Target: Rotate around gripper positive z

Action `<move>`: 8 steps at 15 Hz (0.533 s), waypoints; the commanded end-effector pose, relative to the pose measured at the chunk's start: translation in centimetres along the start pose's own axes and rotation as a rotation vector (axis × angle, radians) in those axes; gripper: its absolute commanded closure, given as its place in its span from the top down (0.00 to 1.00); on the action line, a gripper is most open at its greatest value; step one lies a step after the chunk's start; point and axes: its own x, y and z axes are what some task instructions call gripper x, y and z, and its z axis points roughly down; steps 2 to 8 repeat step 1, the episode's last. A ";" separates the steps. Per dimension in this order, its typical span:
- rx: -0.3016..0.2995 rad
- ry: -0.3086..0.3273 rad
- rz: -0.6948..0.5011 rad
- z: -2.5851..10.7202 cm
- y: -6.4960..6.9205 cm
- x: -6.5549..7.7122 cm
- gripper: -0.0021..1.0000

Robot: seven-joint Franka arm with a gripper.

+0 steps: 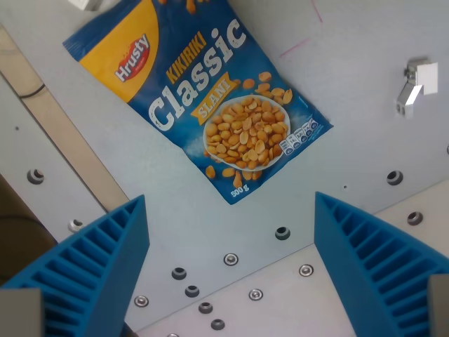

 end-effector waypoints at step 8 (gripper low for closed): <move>0.003 0.004 0.174 -0.2 0.0 0.0 1.00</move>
